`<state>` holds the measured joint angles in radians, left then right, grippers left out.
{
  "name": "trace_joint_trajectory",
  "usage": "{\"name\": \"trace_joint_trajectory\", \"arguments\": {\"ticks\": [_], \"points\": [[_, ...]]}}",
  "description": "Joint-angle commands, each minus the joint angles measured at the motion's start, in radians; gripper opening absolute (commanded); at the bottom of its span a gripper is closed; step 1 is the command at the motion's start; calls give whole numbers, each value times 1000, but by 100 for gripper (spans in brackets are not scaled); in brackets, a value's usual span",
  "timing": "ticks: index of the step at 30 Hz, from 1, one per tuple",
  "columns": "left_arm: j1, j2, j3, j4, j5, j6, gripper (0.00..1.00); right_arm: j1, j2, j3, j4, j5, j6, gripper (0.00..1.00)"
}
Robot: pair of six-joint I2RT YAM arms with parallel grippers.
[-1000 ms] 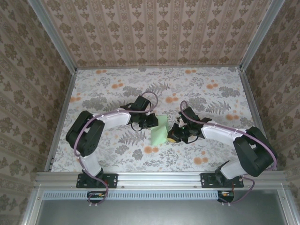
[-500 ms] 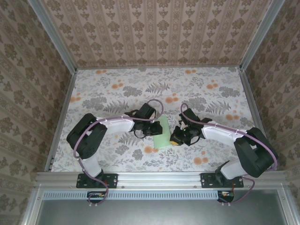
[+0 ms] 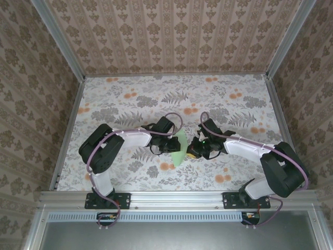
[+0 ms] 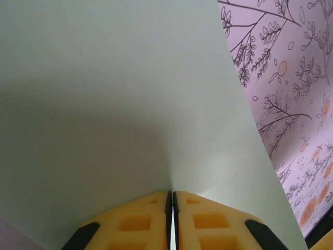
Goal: Fold a paper plane with a square sheet of paper (pick it up from the middle)
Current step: Third fold the triangle at the center of the table.
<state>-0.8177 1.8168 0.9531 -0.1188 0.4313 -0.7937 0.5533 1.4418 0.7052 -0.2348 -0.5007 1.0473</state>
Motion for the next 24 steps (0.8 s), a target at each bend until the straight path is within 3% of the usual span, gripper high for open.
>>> {"name": "trace_joint_trajectory", "arguments": {"ticks": [1,9,24], "points": [[1,12,35,-24,1,1,13,10,34,39,42,22,38,6],[85,-97,18,5,0,-5,17,26,110,68,29,65,32,6],[145,38,36,-37,0,12,11,54,202,71,226,21,68,6]]}}
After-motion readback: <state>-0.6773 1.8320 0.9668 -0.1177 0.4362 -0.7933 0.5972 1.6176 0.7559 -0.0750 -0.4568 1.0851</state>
